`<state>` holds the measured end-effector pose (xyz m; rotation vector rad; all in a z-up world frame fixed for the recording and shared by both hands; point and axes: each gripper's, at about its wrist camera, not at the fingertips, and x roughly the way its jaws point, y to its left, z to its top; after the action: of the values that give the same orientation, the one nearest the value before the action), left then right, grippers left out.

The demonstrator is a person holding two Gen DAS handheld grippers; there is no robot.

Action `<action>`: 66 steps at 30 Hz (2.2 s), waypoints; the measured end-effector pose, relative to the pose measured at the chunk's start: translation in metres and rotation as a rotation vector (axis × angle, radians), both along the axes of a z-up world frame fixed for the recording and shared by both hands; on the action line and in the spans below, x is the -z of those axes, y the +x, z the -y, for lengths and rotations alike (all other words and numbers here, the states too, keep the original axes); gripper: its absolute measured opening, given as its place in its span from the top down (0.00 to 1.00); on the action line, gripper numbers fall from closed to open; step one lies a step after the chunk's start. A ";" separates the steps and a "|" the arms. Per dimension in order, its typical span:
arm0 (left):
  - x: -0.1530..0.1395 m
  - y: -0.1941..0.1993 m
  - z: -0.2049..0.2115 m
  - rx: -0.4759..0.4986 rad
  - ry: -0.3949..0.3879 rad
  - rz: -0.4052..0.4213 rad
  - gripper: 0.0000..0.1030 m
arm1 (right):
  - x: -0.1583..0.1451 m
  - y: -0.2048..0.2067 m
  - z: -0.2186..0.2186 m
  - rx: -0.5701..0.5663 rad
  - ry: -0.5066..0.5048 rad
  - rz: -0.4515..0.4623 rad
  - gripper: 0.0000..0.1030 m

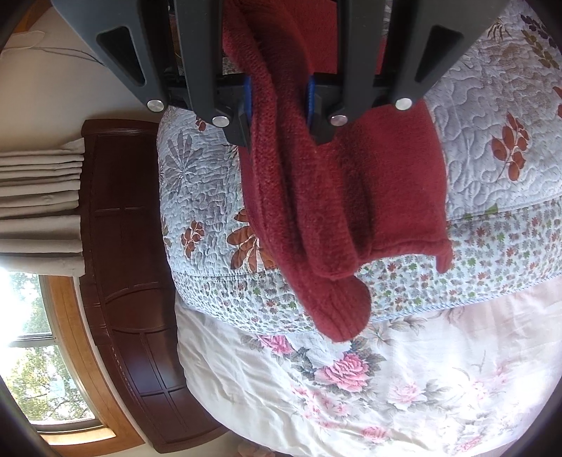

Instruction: Fold small clothes

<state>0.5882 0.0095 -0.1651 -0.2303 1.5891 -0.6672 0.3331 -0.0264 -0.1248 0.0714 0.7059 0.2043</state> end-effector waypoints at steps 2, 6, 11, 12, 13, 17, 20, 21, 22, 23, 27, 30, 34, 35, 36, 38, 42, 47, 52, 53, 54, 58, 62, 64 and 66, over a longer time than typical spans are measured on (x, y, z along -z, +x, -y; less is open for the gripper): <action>0.001 -0.001 0.008 0.005 0.016 0.003 0.80 | 0.002 -0.001 0.007 0.006 0.020 -0.007 0.89; 0.005 -0.005 0.024 0.024 0.061 0.017 0.80 | 0.009 -0.002 0.021 0.019 0.070 -0.025 0.89; 0.018 -0.008 0.048 0.044 0.129 0.017 0.79 | 0.023 -0.003 0.040 0.041 0.123 -0.058 0.89; 0.022 -0.009 0.054 0.050 0.145 0.017 0.79 | 0.027 -0.003 0.044 0.045 0.126 -0.067 0.89; 0.027 -0.009 0.059 0.055 0.160 0.016 0.79 | 0.031 -0.004 0.048 0.050 0.130 -0.075 0.89; 0.045 -0.013 0.078 0.065 0.203 0.000 0.79 | 0.046 -0.008 0.067 0.064 0.174 -0.106 0.89; 0.051 -0.018 0.092 0.081 0.243 0.009 0.79 | 0.056 -0.012 0.080 0.072 0.219 -0.123 0.89; 0.052 -0.019 0.096 0.085 0.257 0.015 0.79 | 0.059 -0.013 0.085 0.074 0.240 -0.130 0.89; 0.053 -0.020 0.100 0.088 0.270 0.019 0.79 | 0.063 -0.014 0.089 0.077 0.265 -0.137 0.89; 0.054 -0.020 0.103 0.089 0.282 0.021 0.79 | 0.067 -0.015 0.094 0.079 0.293 -0.145 0.89; 0.060 -0.021 0.113 0.075 0.299 0.028 0.73 | 0.081 -0.015 0.107 0.087 0.357 -0.167 0.89; 0.063 -0.023 0.122 0.080 0.254 0.029 0.60 | 0.093 -0.016 0.116 0.091 0.374 -0.178 0.89; 0.064 -0.028 0.129 0.069 0.199 0.039 0.50 | 0.126 -0.016 0.138 0.100 0.536 -0.267 0.88; 0.061 -0.029 0.126 0.056 0.179 0.047 0.49 | 0.137 -0.016 0.145 0.100 0.595 -0.298 0.88; 0.056 -0.030 0.121 0.039 0.153 0.054 0.47 | 0.146 -0.016 0.150 0.096 0.644 -0.325 0.86; 0.044 -0.032 0.107 0.008 0.107 0.079 0.45 | 0.162 -0.017 0.157 0.074 0.717 -0.371 0.83; 0.025 -0.049 0.055 -0.095 0.004 0.081 0.40 | 0.180 -0.014 0.173 0.008 0.890 -0.441 0.64; 0.014 -0.095 -0.012 -0.153 -0.073 0.089 0.37 | 0.179 0.000 0.190 -0.069 0.999 -0.466 0.30; 0.026 -0.135 -0.052 -0.181 -0.127 0.081 0.35 | 0.181 0.032 0.177 -0.153 0.948 -0.575 0.30; 0.032 -0.138 -0.057 -0.193 -0.144 0.064 0.35 | 0.182 0.036 0.172 -0.178 0.940 -0.597 0.41; 0.036 -0.141 -0.061 -0.208 -0.159 0.047 0.35 | 0.182 0.040 0.167 -0.198 0.914 -0.618 0.77; 0.039 -0.149 -0.059 -0.200 -0.245 0.026 0.36 | 0.160 0.032 0.182 -0.201 0.877 -0.588 0.87; 0.036 -0.153 -0.042 -0.139 -0.300 0.025 0.35 | 0.164 0.018 0.202 -0.160 0.882 -0.595 0.87; 0.052 -0.153 -0.034 -0.121 -0.289 -0.016 0.35 | 0.194 0.023 0.202 -0.135 0.864 -0.658 0.84; 0.075 -0.154 -0.028 -0.113 -0.261 -0.066 0.35 | 0.209 0.020 0.203 -0.086 0.795 -0.675 0.76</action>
<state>0.4347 0.0379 -0.2402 -0.5361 1.5375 -0.7847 0.3532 -0.2299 -0.3334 0.9039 1.2646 0.5491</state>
